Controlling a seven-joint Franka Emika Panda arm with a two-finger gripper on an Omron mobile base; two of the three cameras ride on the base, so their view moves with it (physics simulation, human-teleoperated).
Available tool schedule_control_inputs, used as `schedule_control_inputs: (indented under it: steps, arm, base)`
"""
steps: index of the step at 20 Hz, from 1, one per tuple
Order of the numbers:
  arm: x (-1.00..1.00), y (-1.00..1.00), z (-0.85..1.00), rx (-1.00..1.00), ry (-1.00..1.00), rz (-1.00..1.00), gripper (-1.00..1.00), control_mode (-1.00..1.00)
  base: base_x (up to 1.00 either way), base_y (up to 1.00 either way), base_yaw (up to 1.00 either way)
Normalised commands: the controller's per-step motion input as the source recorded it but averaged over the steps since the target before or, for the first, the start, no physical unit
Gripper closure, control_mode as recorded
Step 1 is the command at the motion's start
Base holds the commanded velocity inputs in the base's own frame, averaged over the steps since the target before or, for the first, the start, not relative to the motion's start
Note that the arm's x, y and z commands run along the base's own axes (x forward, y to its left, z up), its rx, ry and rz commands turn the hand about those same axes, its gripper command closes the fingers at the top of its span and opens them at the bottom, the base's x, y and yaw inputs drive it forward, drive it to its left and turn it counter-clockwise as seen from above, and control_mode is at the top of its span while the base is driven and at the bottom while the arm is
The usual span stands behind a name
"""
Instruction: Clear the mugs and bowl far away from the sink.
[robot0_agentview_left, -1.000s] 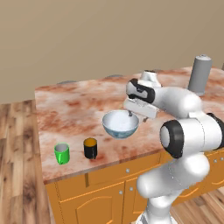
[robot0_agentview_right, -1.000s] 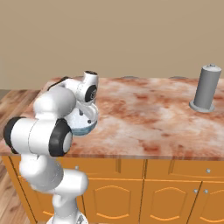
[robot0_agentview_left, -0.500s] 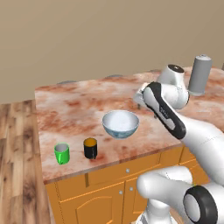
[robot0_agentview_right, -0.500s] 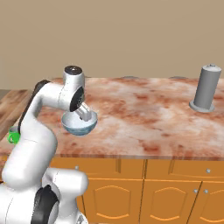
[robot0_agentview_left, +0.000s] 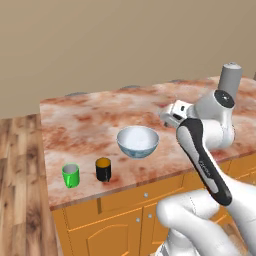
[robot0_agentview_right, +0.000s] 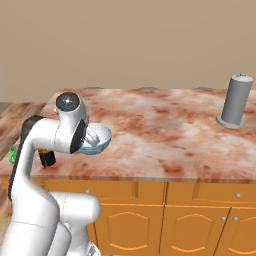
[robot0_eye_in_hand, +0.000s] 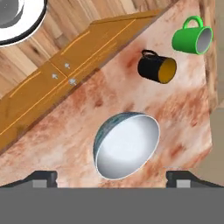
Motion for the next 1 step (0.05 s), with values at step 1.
schedule_control_inputs:
  steps: [1]
  arm:
    - [0.0, 0.0, 0.0, 0.0, 0.0, 0.0, -1.0, -1.0]
  base:
    - [0.0, 0.0, 0.0]
